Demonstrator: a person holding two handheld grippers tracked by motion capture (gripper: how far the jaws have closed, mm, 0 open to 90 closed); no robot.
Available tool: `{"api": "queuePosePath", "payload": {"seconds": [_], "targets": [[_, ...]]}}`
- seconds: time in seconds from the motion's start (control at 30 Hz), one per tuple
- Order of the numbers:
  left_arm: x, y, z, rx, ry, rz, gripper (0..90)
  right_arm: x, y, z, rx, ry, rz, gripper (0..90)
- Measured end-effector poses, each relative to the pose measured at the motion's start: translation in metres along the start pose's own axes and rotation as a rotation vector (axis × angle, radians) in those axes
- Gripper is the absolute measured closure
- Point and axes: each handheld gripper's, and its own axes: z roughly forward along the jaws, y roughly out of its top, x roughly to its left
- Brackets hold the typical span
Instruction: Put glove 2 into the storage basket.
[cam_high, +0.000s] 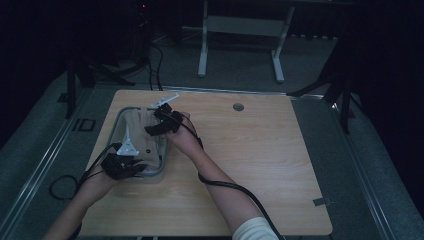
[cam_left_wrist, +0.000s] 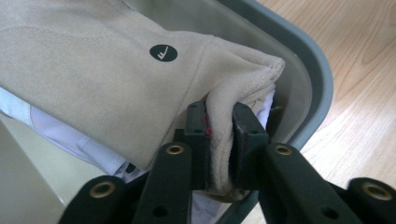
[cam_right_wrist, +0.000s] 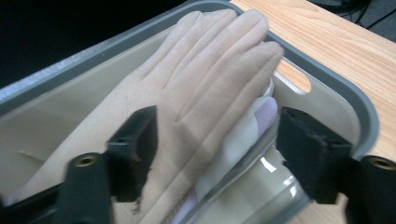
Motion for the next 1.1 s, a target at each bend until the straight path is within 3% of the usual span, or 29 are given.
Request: {"api": "queuePosePath", "payload": {"seconds": [0.1, 0.17, 0.23, 0.3, 0.43, 0.47, 0.53, 0.63, 0.8, 0.93, 1.1], "targets": [[0.0, 0.001, -0.005, -0.028, -0.015, -0.023, 63.4, -0.004, -0.001, -0.01, -0.017, 0.043, -0.002, 15.7], [0.001, 0.002, -0.008, -0.058, -0.019, -0.04, 50.8, -0.006, -0.003, -0.017, -0.025, 0.055, 0.011, 15.3], [0.001, 0.004, -0.013, -0.11, -0.02, -0.06, 41.8, -0.005, -0.005, -0.023, -0.016, 0.053, -0.027, 14.3], [0.002, 0.006, -0.019, -0.161, -0.022, -0.086, 32.2, -0.006, -0.009, -0.03, -0.016, 0.06, -0.024, 14.5], [-0.002, 0.011, -0.026, -0.224, -0.052, -0.082, 16.0, -0.007, -0.02, -0.044, -0.052, 0.073, -0.016, 14.6], [-0.004, 0.013, -0.026, -0.235, -0.066, -0.082, 14.6, -0.008, -0.023, -0.047, -0.062, 0.075, -0.018, 14.6], [-0.008, 0.016, -0.026, -0.264, -0.057, -0.082, 14.6, -0.008, -0.028, -0.052, -0.067, 0.07, -0.028, 14.6], [-0.014, 0.021, -0.023, -0.272, -0.051, -0.087, 14.6, -0.009, -0.037, -0.059, -0.066, 0.069, -0.038, 14.5], [-0.029, 0.029, -0.016, -0.275, -0.052, -0.055, 14.6, -0.014, -0.052, -0.071, -0.069, 0.059, -0.034, 14.6], [-0.04, 0.034, -0.01, -0.292, -0.07, -0.04, 14.6, -0.018, -0.065, -0.079, -0.068, 0.058, -0.04, 14.7], [-0.054, 0.042, -0.001, -0.307, -0.127, -0.026, 14.7, -0.023, -0.081, -0.088, -0.061, 0.058, -0.043, 14.7]]}}
